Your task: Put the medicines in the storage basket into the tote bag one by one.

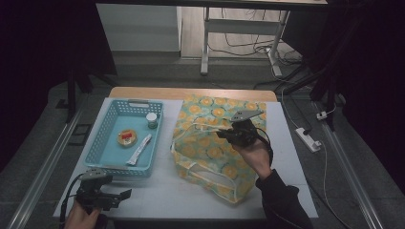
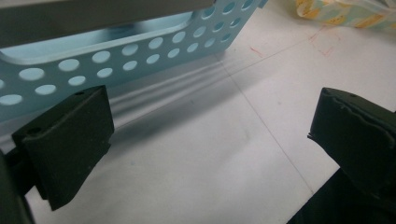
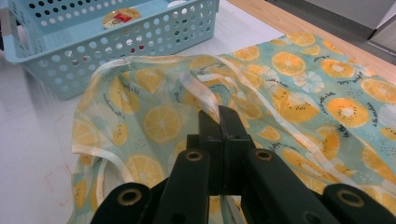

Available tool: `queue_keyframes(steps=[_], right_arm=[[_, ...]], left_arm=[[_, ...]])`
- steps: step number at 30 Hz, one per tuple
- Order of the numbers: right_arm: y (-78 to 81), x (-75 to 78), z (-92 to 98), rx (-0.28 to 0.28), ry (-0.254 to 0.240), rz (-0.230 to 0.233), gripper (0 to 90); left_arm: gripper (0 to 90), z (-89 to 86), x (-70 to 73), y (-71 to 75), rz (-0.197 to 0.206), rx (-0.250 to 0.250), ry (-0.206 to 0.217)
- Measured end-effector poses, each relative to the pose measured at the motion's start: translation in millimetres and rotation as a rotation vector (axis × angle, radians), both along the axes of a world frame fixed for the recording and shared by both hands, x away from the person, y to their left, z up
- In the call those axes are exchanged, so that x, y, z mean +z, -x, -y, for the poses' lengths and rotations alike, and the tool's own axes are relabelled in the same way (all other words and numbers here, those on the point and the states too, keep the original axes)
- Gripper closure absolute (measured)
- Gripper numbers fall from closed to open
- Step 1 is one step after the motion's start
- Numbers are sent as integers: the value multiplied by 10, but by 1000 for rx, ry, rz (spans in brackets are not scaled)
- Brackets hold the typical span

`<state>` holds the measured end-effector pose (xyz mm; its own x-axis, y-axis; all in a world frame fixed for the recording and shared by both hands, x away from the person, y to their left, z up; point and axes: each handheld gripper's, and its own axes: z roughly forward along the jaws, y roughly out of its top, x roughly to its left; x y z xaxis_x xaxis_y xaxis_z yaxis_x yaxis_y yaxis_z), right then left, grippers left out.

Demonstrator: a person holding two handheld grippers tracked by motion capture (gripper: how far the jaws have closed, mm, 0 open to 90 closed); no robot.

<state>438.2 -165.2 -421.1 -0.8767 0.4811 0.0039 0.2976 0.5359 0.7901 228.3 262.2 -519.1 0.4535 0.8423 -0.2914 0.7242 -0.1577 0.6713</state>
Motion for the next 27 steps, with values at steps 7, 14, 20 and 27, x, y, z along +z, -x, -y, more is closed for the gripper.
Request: queue_keyframes(steps=[7, 14, 20, 27], right_arm=[[-6, -19, 0, 6, -2, -13, 900], [-11, -20, 7, 7, -2, -15, 900], [-17, -23, 15, 6, -4, -19, 900], [-24, -28, 15, 10, -3, -21, 900]], left_arm=[[5, -18, 62, 13, 22, -7, 5], [6, -22, 109, 15, 25, -44, 33], [0, -23, 180, 23, 37, -41, 34], [0, -21, 250, 14, 60, -56, 34]])
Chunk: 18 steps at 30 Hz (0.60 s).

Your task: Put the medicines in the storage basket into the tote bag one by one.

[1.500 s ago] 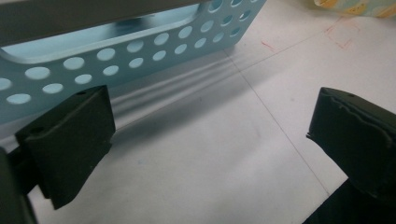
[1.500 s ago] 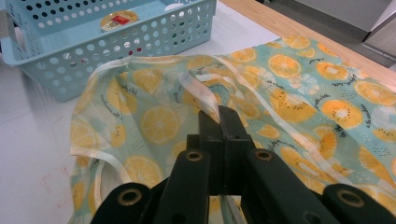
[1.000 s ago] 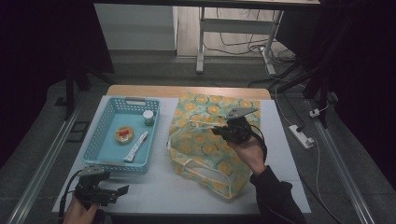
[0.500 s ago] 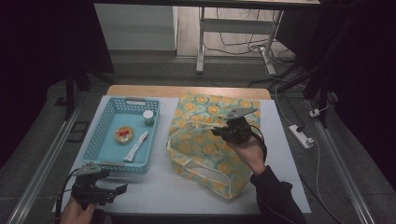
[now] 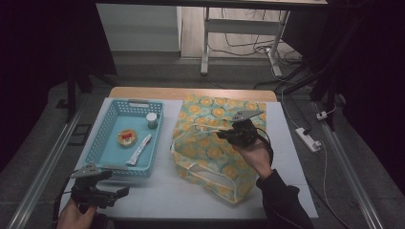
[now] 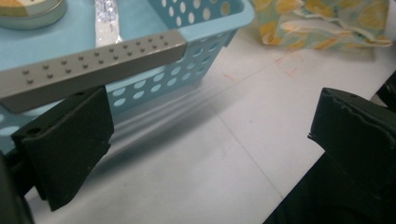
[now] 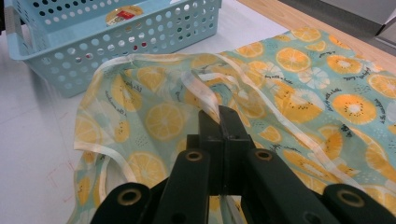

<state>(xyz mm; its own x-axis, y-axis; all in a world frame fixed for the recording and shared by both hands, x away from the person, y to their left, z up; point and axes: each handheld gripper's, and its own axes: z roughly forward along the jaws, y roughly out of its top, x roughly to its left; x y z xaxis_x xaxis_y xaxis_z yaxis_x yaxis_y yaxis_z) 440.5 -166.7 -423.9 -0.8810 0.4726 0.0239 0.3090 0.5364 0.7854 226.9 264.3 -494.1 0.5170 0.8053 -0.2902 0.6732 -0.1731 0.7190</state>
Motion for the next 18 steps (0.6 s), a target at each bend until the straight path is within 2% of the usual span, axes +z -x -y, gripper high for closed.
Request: queue_keyframes(steps=[6, 9, 18], right_arm=[[-9, -2, 4, 0, -3, -4, 900], [-10, 2, 9, 1, -4, -4, 900], [-14, 13, 26, 0, -10, -3, 900]], left_arm=[[0, -8, 89, -30, 25, 7, -2], [0, -13, 133, -62, 10, 17, 13], [0, -43, 208, -212, 40, 23, -16]])
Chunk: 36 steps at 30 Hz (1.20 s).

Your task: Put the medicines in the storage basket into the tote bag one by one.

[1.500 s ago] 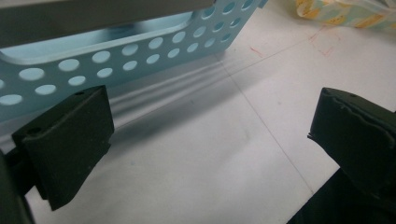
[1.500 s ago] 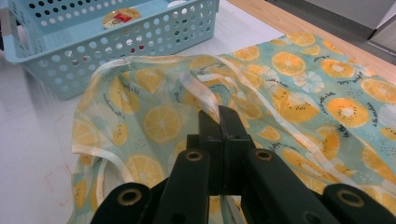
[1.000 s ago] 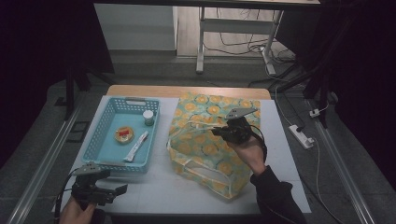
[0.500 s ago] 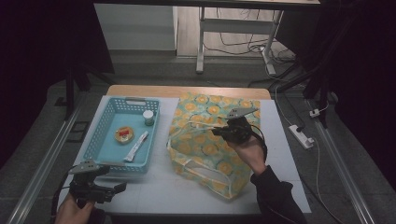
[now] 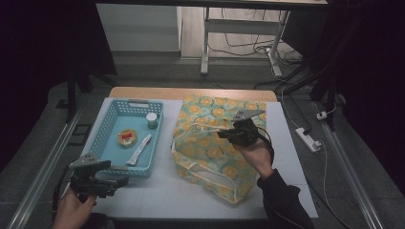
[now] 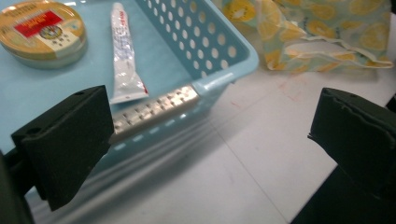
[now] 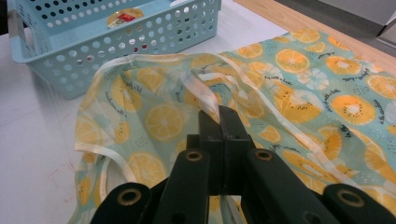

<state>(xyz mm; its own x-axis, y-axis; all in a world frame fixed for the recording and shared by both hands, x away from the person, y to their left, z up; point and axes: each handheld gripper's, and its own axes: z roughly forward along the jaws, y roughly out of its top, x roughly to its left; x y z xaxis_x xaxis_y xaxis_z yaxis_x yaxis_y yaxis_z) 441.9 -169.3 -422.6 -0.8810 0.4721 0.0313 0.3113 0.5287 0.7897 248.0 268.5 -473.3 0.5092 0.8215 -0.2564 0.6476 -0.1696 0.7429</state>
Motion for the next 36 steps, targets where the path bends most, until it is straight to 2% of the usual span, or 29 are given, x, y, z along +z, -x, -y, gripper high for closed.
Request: queue_keyframes(steps=[2, 8, 10, 13, 16, 19, 23, 31, 34, 36], right_arm=[[-4, -2, 3, 0, 0, -1, 900], [-7, 4, 13, -2, -2, -1, 900], [-6, 10, 17, -2, -4, 2, 900], [-7, 16, 25, -3, -6, 3, 900], [-14, 14, 32, -3, -8, 2, 900], [-16, 12, 32, -2, -8, 1, 900], [-17, 17, 35, -3, -8, 1, 900], [-20, 24, 43, -5, -13, 0, 900], [-17, 29, 43, -3, -12, 2, 900], [-16, 33, 45, -3, -14, 2, 900]], left_arm=[[0, -18, 4, -50, -6, -8, 17], [0, -19, 37, -189, -20, -13, 8], [0, -22, 42, -237, -18, -6, 6], [0, -35, 43, -307, -15, 4, 24], [0, -41, 50, -394, -11, 24, -10], [0, -56, 58, -474, -7, 48, -14], [0, -65, 64, -617, -22, 65, -54], [0, -103, 111, -872, -36, 74, -89], [4, -128, 120, -977, -52, 62, -87], [6, -125, 113, -1048, -61, 57, -102]])
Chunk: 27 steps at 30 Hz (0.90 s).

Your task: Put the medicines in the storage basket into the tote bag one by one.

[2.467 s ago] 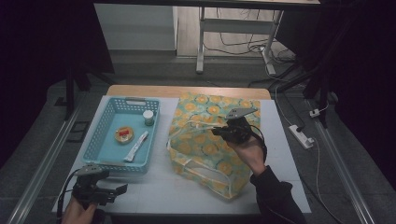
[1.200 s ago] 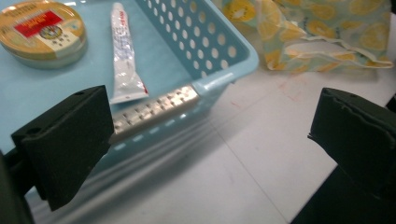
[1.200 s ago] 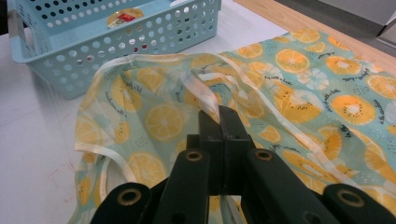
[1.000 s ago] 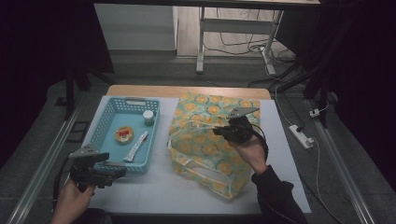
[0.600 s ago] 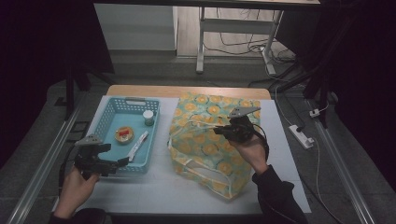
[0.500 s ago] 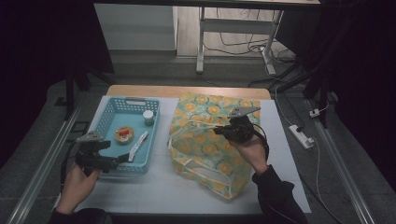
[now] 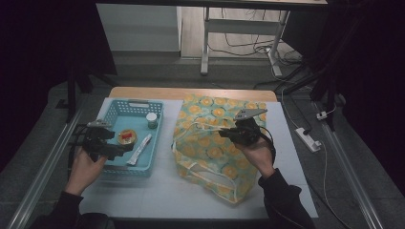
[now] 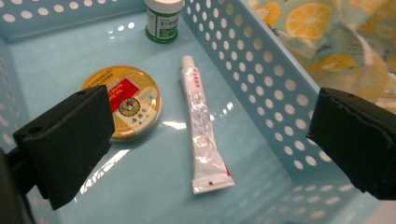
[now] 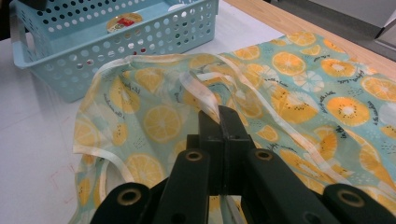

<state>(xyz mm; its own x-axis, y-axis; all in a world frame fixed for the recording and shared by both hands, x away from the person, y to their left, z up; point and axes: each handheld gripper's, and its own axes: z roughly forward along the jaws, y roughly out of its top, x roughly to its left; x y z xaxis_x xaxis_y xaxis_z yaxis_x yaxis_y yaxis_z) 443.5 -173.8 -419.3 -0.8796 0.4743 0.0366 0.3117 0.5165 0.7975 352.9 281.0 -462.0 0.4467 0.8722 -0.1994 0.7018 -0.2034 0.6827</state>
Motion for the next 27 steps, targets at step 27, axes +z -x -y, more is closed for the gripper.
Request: queue_keyframes(steps=[27], right_arm=[[-13, -20, -4, 5, -3, -8, 900]], left_arm=[[0, -123, -395, -836, -147, 59, -67]])
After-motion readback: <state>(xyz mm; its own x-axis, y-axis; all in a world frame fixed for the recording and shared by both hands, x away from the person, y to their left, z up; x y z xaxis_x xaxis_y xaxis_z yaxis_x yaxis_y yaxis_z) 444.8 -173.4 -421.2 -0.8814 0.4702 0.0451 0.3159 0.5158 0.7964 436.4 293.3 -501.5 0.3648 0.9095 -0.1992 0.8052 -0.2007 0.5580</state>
